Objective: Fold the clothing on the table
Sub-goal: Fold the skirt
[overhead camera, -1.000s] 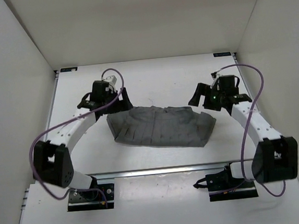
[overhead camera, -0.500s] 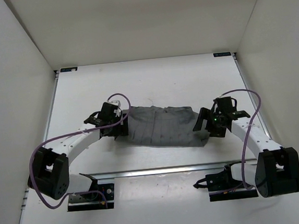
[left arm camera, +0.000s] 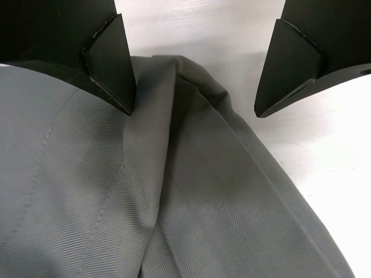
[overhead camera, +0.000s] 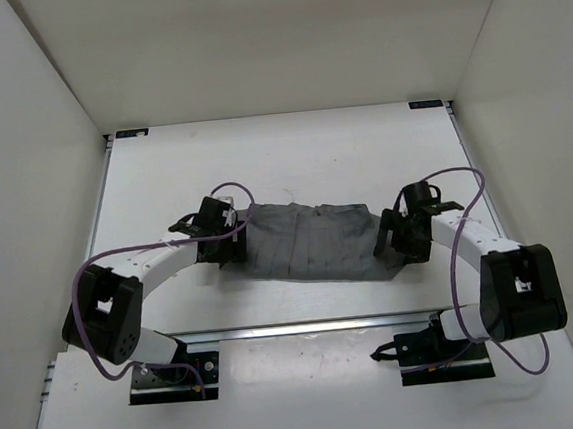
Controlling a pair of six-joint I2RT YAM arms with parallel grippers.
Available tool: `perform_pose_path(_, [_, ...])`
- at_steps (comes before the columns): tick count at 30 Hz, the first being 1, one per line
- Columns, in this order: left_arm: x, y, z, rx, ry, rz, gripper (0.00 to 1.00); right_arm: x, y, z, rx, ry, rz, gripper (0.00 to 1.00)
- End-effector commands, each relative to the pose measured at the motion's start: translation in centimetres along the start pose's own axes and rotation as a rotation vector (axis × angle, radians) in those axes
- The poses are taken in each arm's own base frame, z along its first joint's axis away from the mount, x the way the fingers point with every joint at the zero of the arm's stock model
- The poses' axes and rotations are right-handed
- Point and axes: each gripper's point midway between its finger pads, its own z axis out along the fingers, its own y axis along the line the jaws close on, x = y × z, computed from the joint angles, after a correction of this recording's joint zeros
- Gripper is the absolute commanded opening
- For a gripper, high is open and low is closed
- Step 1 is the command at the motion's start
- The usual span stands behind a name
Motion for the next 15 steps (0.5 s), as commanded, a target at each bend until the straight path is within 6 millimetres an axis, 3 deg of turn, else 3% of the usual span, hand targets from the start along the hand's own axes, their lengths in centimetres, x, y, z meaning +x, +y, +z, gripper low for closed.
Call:
perform_pose_path(1, [-1.2, 0.1, 0.4, -0.012, -0.03, 0.009, 0.92, -1.2, -0.9, 0.2, 0.063, -0.013, -0.018, 0.77])
perform_pose_path(4, [-0.6, 0.0, 1.2, -0.024, 0.005, 0.021, 0.87, -0.7, -1.0, 1.1, 0.072, 0.023, -0.021, 0.64])
perform_pose_path(6, [-0.3, -0.3, 1.6, -0.025, 0.026, 0.03, 0.84, -0.6, -0.6, 1.6, 0.066, 0.043, -0.029, 0.48])
perform_pose_path(12, [0.2, -0.9, 2.3, -0.02, 0.059, 0.031, 0.71, -1.2, 0.4, 2.8, 0.069, 0.073, -0.068, 0.15])
perform_pose_path(15, [0.6, -1.2, 2.7, -0.01, 0.073, 0.02, 0.6, -1.8, 0.9, 3.0, 0.057, 0.063, -0.069, 0.05])
